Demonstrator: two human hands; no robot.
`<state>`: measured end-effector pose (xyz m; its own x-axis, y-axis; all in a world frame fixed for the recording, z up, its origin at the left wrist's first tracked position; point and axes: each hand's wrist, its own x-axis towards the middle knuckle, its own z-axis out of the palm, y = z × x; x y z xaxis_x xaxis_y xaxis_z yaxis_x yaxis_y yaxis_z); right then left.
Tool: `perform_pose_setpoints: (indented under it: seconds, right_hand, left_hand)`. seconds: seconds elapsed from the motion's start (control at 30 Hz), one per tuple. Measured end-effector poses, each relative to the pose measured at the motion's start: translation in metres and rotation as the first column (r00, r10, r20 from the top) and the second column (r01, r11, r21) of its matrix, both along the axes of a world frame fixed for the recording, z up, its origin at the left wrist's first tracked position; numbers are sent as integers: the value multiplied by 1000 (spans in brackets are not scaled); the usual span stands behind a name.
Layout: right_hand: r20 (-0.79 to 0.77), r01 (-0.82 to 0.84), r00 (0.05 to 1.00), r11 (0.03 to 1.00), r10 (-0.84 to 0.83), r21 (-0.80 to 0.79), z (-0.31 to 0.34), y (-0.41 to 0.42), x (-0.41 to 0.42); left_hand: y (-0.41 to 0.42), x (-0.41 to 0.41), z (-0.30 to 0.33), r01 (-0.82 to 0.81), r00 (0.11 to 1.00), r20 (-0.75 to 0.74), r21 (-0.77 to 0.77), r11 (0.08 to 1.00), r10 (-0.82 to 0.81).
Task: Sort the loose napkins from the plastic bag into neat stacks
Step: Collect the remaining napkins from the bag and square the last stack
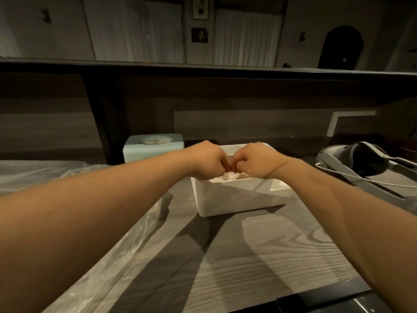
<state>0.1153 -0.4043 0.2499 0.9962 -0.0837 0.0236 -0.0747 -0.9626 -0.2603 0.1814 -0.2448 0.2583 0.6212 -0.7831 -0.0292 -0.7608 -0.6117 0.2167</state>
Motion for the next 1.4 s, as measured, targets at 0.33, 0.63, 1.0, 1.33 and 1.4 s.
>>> perform_pose_setpoints:
  seconds: [0.33, 0.63, 1.0, 1.33, 1.4]
  right_hand:
    - [465, -50, 881, 959, -90, 280, 7, 84, -12]
    - [485, -242, 874, 845, -24, 478, -14, 216, 14]
    - [317, -238, 937, 934, 148, 268, -62, 337, 67]
    - [208, -251, 946, 968, 249, -18, -104, 334, 78]
    - [225, -240, 945, 971, 238, -16, -106, 336, 79]
  left_hand:
    - [110, -7, 20, -83, 996, -71, -389, 917, 60]
    - [255, 0, 19, -347, 937, -126, -239, 907, 326]
    - [344, 4, -30, -594, 792, 82, -125, 794, 605]
    - [396, 32, -72, -733, 680, 70, 118, 670, 730]
    - [399, 36, -72, -721, 689, 79, 170, 672, 720]
